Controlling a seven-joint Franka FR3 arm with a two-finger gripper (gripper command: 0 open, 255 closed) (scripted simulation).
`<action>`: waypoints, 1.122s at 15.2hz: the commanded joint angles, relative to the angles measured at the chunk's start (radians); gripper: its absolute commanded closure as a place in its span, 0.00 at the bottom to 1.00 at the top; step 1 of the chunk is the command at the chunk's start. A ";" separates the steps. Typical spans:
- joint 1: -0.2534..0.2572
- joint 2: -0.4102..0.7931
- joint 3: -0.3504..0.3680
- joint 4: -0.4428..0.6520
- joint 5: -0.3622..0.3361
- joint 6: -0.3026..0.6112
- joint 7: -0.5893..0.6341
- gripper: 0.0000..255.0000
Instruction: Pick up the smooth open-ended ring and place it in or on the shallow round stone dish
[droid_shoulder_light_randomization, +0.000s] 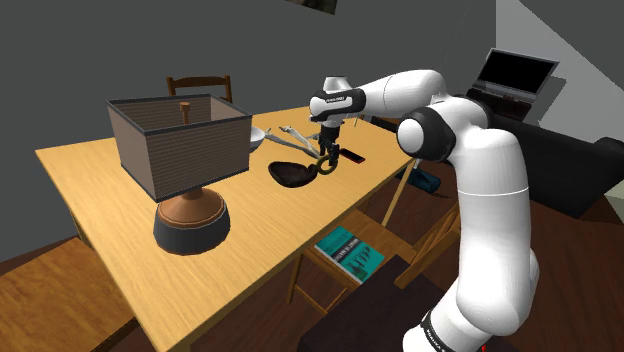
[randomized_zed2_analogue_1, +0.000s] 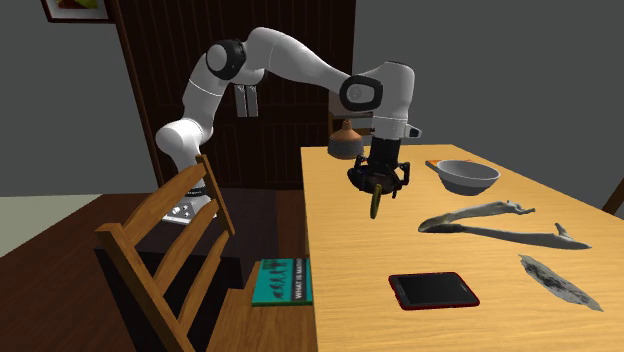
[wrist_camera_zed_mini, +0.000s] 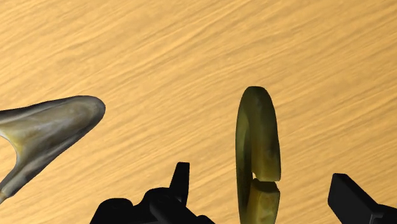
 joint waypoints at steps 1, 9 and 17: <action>0.000 0.000 0.000 -0.001 0.000 0.001 0.000 0.00; 0.000 0.000 0.000 0.000 0.000 0.000 0.000 1.00; 0.000 -0.014 -0.003 0.032 -0.004 -0.045 -0.001 1.00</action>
